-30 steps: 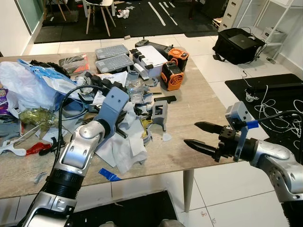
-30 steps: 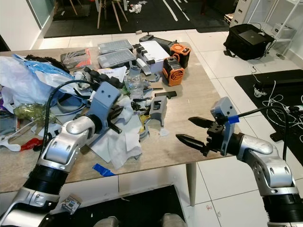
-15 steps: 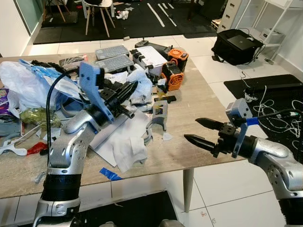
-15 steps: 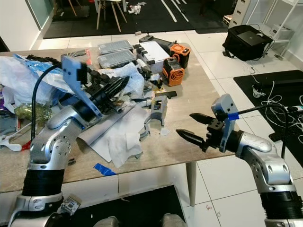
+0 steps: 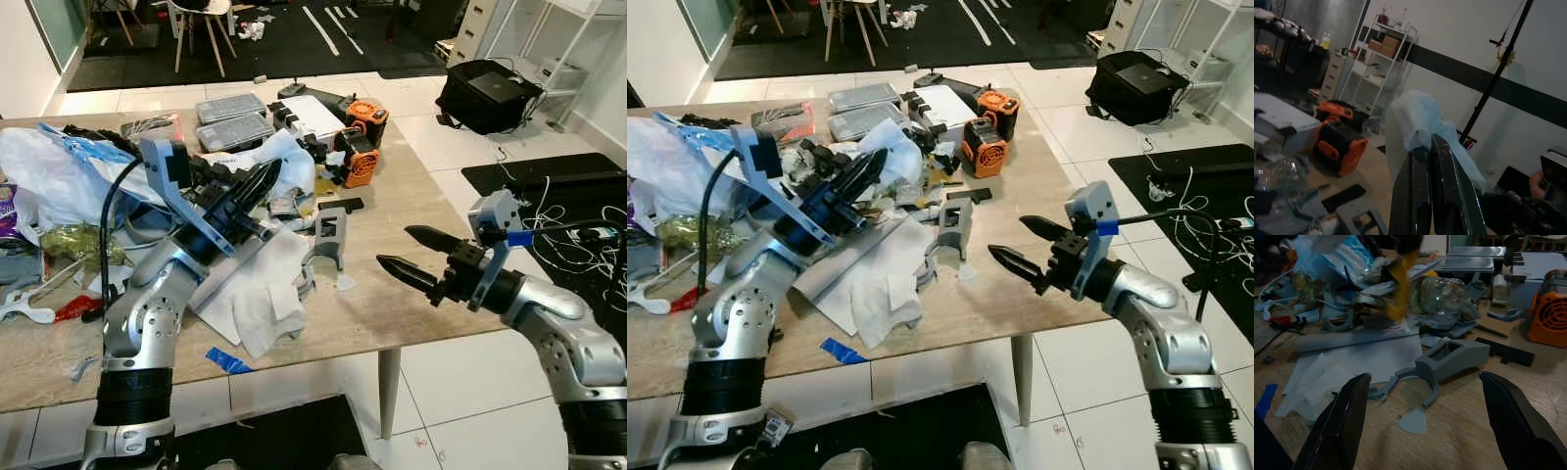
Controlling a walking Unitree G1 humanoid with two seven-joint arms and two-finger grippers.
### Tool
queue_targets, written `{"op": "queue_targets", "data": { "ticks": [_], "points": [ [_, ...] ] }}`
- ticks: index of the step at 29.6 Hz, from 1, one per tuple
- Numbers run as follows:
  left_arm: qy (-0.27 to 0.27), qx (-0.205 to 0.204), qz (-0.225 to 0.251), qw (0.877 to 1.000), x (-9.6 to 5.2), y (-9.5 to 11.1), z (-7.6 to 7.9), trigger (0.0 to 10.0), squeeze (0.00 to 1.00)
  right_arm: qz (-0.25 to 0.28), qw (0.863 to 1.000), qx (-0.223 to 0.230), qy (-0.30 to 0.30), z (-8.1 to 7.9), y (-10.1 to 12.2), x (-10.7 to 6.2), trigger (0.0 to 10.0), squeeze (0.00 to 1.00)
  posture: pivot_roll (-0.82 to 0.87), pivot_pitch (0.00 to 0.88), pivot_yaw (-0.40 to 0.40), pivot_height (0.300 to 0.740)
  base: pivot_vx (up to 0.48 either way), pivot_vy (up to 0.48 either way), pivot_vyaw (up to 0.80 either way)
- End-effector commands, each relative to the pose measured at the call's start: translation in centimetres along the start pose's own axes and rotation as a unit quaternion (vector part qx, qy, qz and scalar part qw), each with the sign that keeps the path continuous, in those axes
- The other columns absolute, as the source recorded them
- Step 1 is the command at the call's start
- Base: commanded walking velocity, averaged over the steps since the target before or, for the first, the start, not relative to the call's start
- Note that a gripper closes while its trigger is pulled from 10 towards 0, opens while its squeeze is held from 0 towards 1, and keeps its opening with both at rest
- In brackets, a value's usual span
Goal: Picking trash to rubbish bin
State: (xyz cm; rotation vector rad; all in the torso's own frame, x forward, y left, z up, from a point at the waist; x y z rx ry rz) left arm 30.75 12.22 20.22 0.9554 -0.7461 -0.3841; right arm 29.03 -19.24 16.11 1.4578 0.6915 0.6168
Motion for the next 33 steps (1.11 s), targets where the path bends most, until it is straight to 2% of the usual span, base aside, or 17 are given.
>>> {"op": "queue_targets", "data": {
  "ticks": [1,4,10,33],
  "points": [
    [0.003,-0.026,0.003,1.0,-0.4,-1.0,-0.2,10.0,0.0,0.001,1.0,0.001,0.006,-0.3,-0.2,0.1,10.0,0.0,-0.1,0.0,-0.01,0.74,0.0,0.0,0.0],
    [0.009,-0.034,0.0,0.999,-0.5,-1.4,-0.3,10.0,0.0,0.002,1.0,0.002,0.007,-0.3,-0.2,0.2,10.0,0.0,-0.1,0.0,-0.01,0.74,0.0,0.0,0.0],
    [0.019,-0.017,-0.021,0.999,-0.5,-2.2,-0.5,10.0,0.0,0.001,1.0,0.004,0.01,-0.5,-0.4,0.3,10.0,0.0,-0.1,0.0,-0.01,0.74,-0.233,0.0,0.0],
    [0.018,0.0,-0.032,0.999,-0.3,-3.0,-0.5,10.0,0.0,0.012,1.0,0.009,0.011,-0.8,-0.4,0.7,10.0,0.0,-0.1,0.0,-0.013,0.74,-0.388,0.0,0.0]
  ]
}}
Point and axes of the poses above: a point about 5 cm out from each wrist's last joint towards the gripper, its own x axis pointing out of the wrist towards the gripper, its own y axis along the axis of the wrist's last joint, z = x × y, the point moved 1 cm from there along x, pointing out of the wrist towards the gripper, and after that the axes turned 1 degree about -x, right-handed, at the moved point
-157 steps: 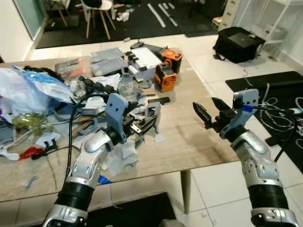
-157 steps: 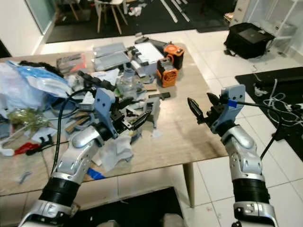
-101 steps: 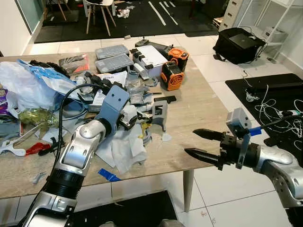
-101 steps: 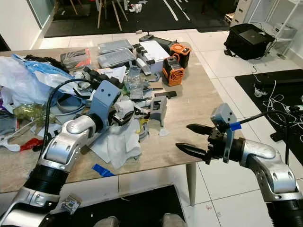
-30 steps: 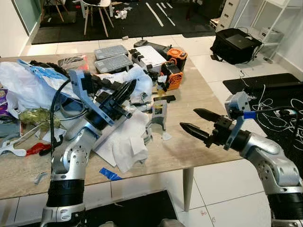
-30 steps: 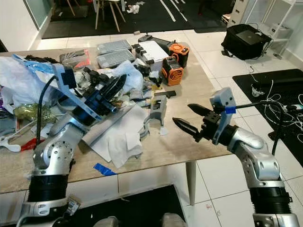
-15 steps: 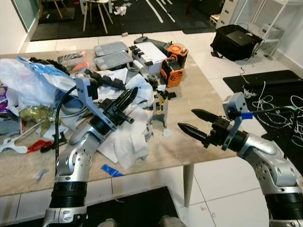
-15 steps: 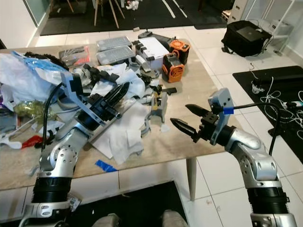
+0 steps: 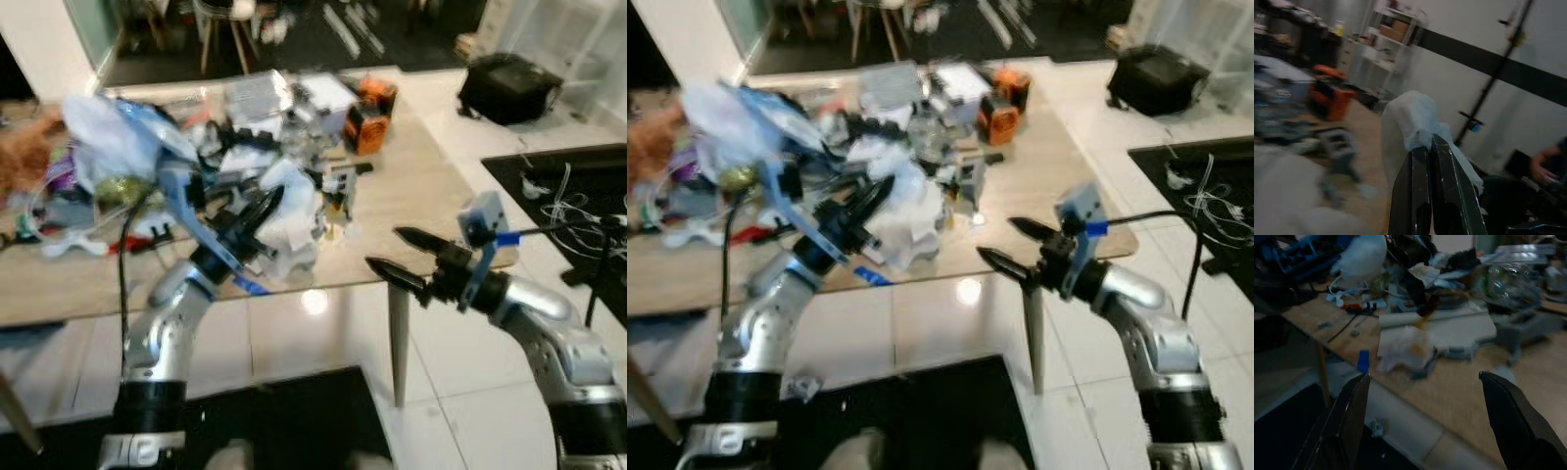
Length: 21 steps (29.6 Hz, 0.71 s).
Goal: Picking trash to rubbish bin
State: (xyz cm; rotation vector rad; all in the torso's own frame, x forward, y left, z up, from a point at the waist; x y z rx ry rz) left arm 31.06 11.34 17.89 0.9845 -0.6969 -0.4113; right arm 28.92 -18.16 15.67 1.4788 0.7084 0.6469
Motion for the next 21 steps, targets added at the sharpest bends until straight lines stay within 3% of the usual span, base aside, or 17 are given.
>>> {"op": "queue_targets", "data": {
  "ticks": [1,21],
  "points": [
    [0.003,-0.003,-0.006,1.0,-0.08,-0.55,0.02,10.0,0.0,0.002,1.0,-0.002,-0.003,0.05,0.0,-0.02,10.0,0.0,-0.1,0.0,-0.013,0.74,-0.39,0.0,0.0],
    [-0.004,0.004,-0.012,1.0,0.04,-0.91,0.19,10.0,0.0,0.02,1.0,0.002,-0.02,0.39,0.36,0.24,10.0,0.0,-0.09,0.0,-0.015,0.74,-0.391,0.0,0.0]
  ]
}}
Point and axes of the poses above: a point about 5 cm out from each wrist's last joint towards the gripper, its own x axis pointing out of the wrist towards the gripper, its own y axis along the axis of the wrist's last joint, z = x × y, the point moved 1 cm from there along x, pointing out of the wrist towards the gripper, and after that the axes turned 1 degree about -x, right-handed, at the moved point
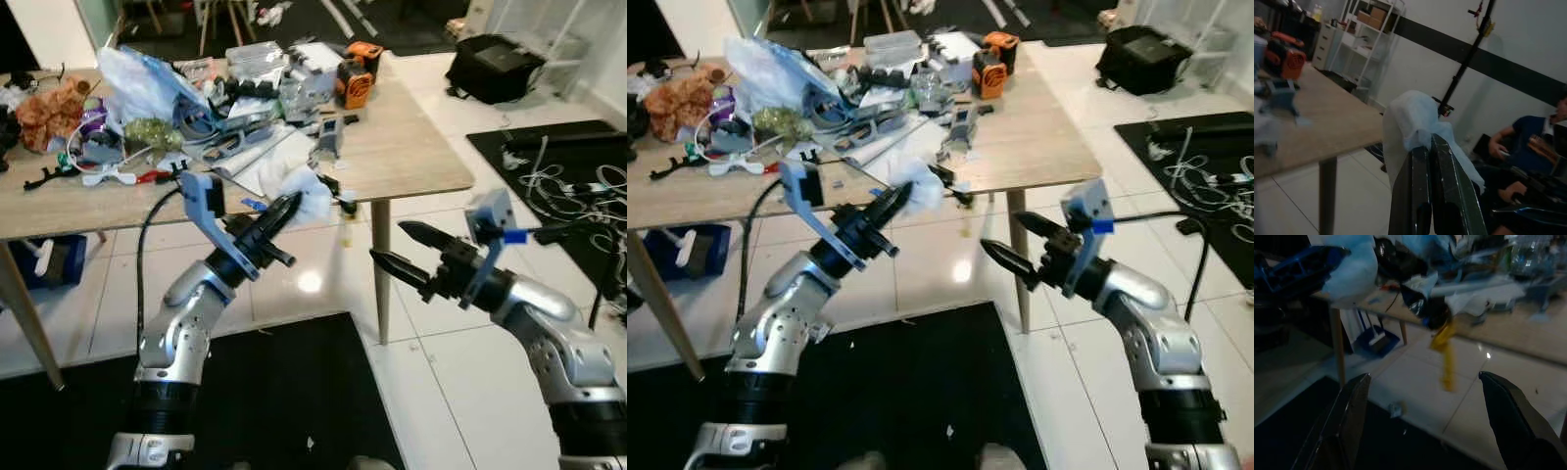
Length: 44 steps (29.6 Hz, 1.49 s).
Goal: Picking trash to rubbish bin
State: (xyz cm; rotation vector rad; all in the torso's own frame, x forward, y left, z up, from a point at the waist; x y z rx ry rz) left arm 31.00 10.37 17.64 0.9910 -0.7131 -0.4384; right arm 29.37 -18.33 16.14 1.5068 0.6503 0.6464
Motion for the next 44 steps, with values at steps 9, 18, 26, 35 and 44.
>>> {"op": "queue_targets", "data": {
  "ticks": [9,18,26,35,44],
  "points": [
    [0.007,0.004,-0.005,1.0,-0.43,-0.27,-0.28,10.0,0.0,0.001,1.0,0.002,-0.004,0.04,-0.13,0.07,10.0,0.0,-0.09,0.0,-0.015,0.74,-0.393,0.0,0.0],
    [0.005,0.006,-0.007,1.0,-0.41,-0.3,-0.21,10.0,0.0,0.002,1.0,0.003,-0.006,0.07,-0.05,0.05,10.0,0.0,-0.09,0.0,-0.014,0.74,-0.393,0.0,0.0],
    [0.004,0.008,-0.009,1.0,-0.39,-0.39,-0.13,10.0,0.0,0.003,1.0,0.004,-0.006,0.04,-0.02,0.11,10.0,0.0,-0.09,0.0,-0.014,0.74,-0.392,0.0,0.0],
    [0.003,0.009,-0.01,1.0,-0.37,-0.43,-0.12,10.0,0.0,0.004,1.0,0.005,-0.007,0.05,0.02,0.16,10.0,0.0,-0.09,0.0,-0.015,0.74,-0.393,0.0,0.0],
    [0.001,0.01,-0.011,1.0,-0.34,-0.47,-0.07,10.0,0.0,0.007,1.0,0.006,-0.016,0.26,0.12,0.21,10.0,0.0,-0.09,0.0,-0.015,0.74,-0.392,0.0,0.0]
  ]
}}
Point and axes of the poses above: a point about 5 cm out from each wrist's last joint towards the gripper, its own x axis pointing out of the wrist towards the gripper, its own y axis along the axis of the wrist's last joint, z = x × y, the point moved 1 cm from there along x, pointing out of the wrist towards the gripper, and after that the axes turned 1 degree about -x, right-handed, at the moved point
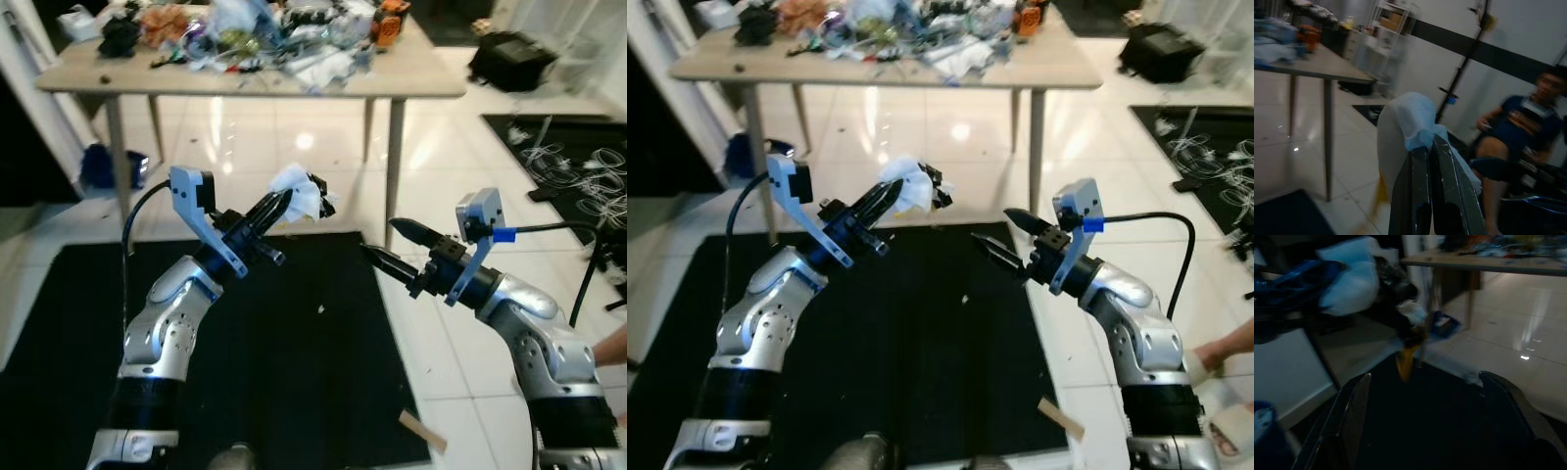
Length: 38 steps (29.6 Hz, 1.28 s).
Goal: Picking trash to rubbish bin
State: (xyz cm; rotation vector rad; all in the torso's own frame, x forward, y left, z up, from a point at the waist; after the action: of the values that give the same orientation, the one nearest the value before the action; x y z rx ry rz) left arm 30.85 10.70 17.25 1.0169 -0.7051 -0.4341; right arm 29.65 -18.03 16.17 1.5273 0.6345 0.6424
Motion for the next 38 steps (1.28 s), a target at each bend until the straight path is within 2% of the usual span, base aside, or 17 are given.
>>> {"op": "queue_targets", "data": {
  "ticks": [1,4,8,30,34,38],
  "points": [
    [-0.004,0.0,-0.006,1.0,0.11,-0.29,0.16,10.0,0.0,0.0,1.0,0.0,-0.008,0.26,0.1,-0.2,10.0,0.0,-0.09,0.0,-0.015,0.74,-0.39,0.0,0.0],
    [-0.004,0.0,-0.006,1.0,0.12,-0.31,0.17,10.0,0.0,-0.005,1.0,0.004,-0.016,0.42,0.02,-0.14,10.0,0.0,-0.09,0.0,-0.015,0.74,-0.393,0.0,0.0],
    [-0.005,-0.001,-0.007,1.0,0.12,-0.34,0.18,10.0,0.0,-0.018,1.0,-0.005,-0.018,0.38,-0.22,0.04,10.0,0.0,-0.09,0.0,-0.015,0.74,-0.355,0.0,-0.78],
    [-0.015,0.001,-0.009,1.0,0.15,-0.56,0.25,10.0,0.0,-0.024,0.999,-0.002,-0.026,0.68,-0.39,0.13,10.0,0.0,-0.09,0.0,-0.016,0.74,0.0,0.0,-0.77],
    [-0.015,0.007,-0.008,1.0,0.12,-0.58,0.23,10.0,0.0,-0.024,0.999,-0.001,-0.026,0.68,-0.42,0.13,10.0,0.0,-0.08,0.0,-0.017,0.74,0.0,0.0,-0.77],
    [-0.001,0.029,-0.007,1.0,0.12,-0.61,-0.09,10.0,0.0,-0.027,0.999,-0.001,-0.023,0.62,-0.5,0.14,10.0,0.0,-0.08,0.0,-0.018,0.74,0.0,0.0,-0.77]
  ]
}}
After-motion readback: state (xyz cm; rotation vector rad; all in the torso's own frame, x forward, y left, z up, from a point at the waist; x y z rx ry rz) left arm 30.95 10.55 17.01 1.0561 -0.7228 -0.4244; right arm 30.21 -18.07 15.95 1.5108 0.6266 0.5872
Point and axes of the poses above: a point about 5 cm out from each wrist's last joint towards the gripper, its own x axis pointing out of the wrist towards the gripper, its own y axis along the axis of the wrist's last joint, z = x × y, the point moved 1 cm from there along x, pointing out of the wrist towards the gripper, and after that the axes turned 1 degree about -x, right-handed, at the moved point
